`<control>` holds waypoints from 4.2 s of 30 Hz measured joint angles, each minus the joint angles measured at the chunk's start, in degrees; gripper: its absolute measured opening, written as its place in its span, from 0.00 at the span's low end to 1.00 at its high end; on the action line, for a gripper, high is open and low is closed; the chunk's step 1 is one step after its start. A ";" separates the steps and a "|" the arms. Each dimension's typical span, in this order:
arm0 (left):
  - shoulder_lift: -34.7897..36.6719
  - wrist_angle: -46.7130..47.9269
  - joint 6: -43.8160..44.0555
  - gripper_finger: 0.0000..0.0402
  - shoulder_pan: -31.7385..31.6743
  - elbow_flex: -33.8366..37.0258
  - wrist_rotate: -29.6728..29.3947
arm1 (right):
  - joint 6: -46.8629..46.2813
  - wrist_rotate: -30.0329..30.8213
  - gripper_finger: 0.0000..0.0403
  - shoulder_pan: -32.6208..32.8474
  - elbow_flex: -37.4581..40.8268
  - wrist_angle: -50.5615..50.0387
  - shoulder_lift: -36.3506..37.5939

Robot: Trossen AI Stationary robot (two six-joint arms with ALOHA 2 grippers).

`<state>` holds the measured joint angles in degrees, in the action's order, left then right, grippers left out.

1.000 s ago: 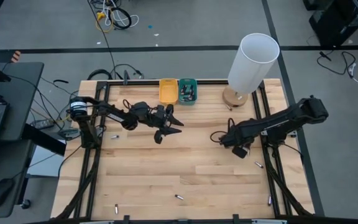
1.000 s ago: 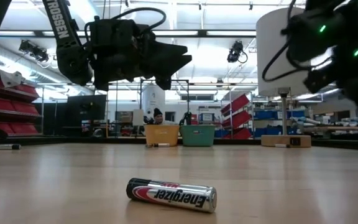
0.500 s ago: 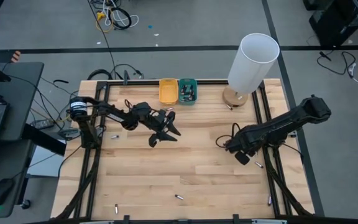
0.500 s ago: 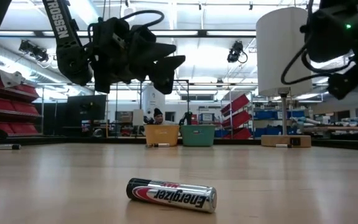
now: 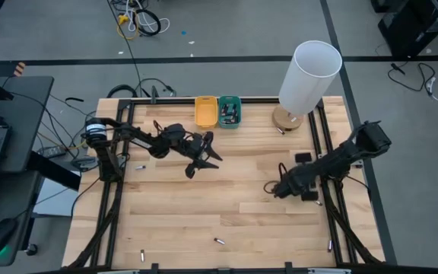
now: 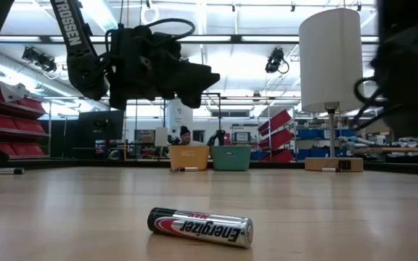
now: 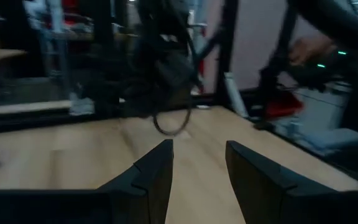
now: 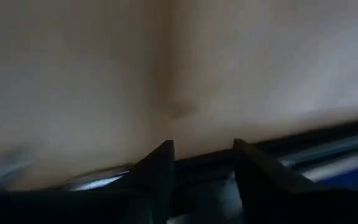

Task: Sort batteries
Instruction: Put the silver battery into the yellow bin

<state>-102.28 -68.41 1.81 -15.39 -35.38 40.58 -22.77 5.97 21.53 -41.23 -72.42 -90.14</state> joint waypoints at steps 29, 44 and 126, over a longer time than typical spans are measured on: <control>0.04 13.49 -6.13 0.40 -7.87 -0.02 -7.52 | 66.05 27.13 0.58 -27.91 -5.25 13.57 -4.01; -0.96 14.63 -5.72 0.40 -10.63 -0.13 -25.52 | 63.58 18.44 0.78 -34.60 -5.25 15.91 -4.39; 28.48 24.33 -13.55 0.40 -9.69 11.17 -49.21 | 105.35 17.57 0.43 -53.54 -2.56 40.67 -4.48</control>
<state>-73.80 -44.07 -11.73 -25.08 -24.21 -8.63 82.57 23.54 -32.02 -43.79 -31.75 -94.62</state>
